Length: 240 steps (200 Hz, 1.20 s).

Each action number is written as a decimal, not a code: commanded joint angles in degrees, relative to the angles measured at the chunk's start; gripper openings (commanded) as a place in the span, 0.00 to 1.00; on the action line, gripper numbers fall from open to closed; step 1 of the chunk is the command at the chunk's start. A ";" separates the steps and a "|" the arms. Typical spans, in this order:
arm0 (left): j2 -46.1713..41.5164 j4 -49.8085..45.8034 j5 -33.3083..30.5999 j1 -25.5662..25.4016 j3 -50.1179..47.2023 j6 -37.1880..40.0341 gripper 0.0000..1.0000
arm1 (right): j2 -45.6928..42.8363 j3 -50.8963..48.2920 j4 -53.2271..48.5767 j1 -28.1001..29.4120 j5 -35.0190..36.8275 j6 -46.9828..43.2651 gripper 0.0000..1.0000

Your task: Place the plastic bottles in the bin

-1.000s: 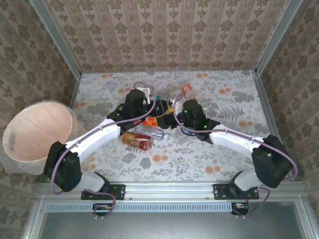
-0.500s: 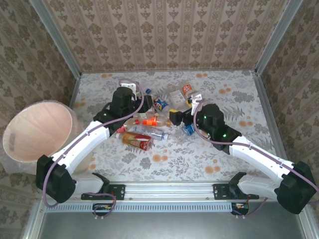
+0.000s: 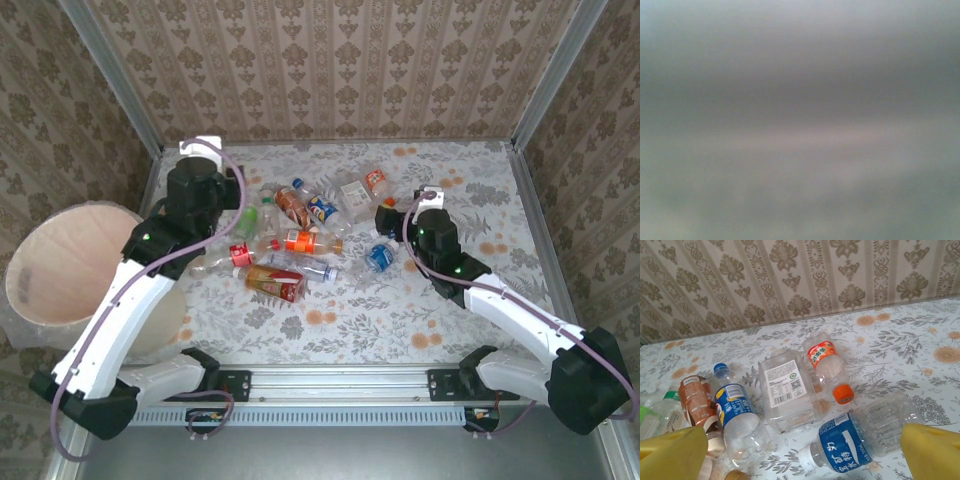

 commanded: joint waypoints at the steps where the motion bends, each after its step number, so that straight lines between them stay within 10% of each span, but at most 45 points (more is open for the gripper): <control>1: -2.37 -6.65 -15.25 1.03 3.46 7.37 0.50 | 0.16 0.14 1.07 -0.89 0.31 1.79 1.00; 50: -7.50 -8.39 -28.05 5.88 4.75 11.74 0.50 | 0.55 0.77 0.98 -1.49 -1.12 1.47 1.00; 81: -7.46 -13.95 -30.86 18.66 6.10 11.32 0.48 | 0.55 1.22 0.64 -1.86 -2.16 1.13 1.00; 151: -7.24 -18.20 5.12 47.47 1.52 0.19 0.48 | -0.11 3.14 -1.17 -2.13 -3.87 -0.74 1.00; 240: -4.87 -2.35 21.92 58.48 -10.00 -10.13 0.47 | -4.45 1.39 -1.54 -2.19 -2.66 -1.33 1.00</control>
